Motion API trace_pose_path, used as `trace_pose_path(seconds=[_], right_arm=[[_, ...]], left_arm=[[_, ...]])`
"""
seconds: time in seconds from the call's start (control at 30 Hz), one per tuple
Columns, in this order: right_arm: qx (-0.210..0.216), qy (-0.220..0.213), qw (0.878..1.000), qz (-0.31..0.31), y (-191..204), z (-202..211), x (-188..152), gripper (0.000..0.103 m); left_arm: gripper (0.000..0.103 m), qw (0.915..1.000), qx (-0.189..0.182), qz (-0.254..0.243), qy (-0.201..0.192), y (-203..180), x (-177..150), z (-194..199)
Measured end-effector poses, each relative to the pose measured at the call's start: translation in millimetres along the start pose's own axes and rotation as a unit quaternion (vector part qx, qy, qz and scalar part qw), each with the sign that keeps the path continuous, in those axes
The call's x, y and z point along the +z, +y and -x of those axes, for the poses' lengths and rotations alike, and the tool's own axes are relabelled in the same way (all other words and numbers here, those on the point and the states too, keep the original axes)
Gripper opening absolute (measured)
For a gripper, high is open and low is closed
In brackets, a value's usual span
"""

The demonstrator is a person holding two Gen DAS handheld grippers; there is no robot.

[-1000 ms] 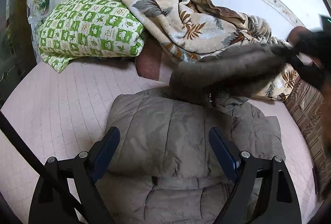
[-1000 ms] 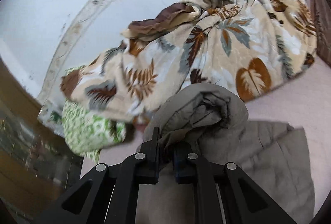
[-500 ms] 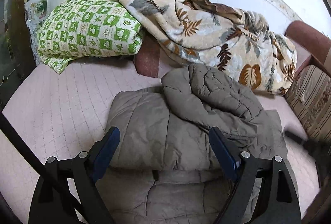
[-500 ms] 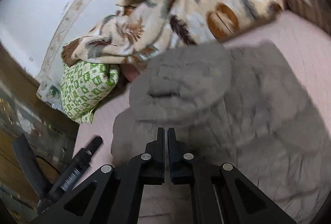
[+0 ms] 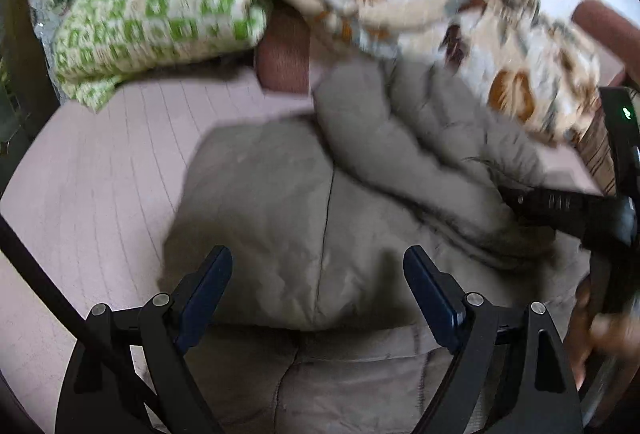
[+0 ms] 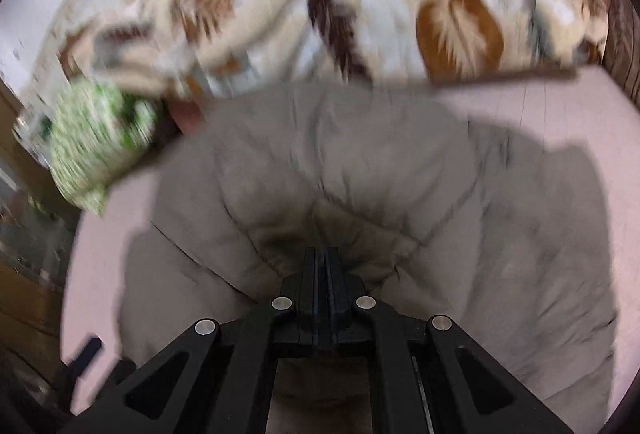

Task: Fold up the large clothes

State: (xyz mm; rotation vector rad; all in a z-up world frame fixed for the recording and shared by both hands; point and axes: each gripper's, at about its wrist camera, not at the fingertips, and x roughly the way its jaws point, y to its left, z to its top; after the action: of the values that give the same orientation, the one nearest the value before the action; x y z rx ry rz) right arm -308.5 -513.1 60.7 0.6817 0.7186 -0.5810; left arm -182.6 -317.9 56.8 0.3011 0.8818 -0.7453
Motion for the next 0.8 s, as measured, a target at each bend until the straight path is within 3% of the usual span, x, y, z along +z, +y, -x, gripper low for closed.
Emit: trace_pose_path(seconds=[0.07,0.17,0.27,0.43,0.53,0.7,0.8], right_arm=[[-0.005,0.007,1.000,0.005,-1,-17,-18,0.006],[-0.024,-0.005,0.999,0.033,4,-19,-25,0.005],[-0.033,0.007,0.998,0.049,11,-12,-20,0.005],[0.018,-0.048,0.996,0.071,31,30,-14,0.005],[0.050,-0.029,0.995,0.084,47,24,-20,0.005],[0.041,0.023,0.994,0.097,55,-20,-43,0.006],[0.036,0.022,0.994,0.102,55,-25,-48,0.006]], left_arm=[[0.087,0.9994,0.013,-0.003,0.031,-2,-6,-19],[0.087,0.9993,0.018,-0.009,0.031,-3,-7,-21],[0.087,0.9999,0.000,0.007,0.010,1,-1,-6],[0.087,0.9993,-0.014,0.022,-0.028,5,9,17],[0.087,0.9995,-0.002,0.021,-0.023,8,11,14],[0.087,0.9993,0.019,0.023,0.025,13,7,-12],[0.087,0.9994,0.020,0.019,0.021,11,5,-9]])
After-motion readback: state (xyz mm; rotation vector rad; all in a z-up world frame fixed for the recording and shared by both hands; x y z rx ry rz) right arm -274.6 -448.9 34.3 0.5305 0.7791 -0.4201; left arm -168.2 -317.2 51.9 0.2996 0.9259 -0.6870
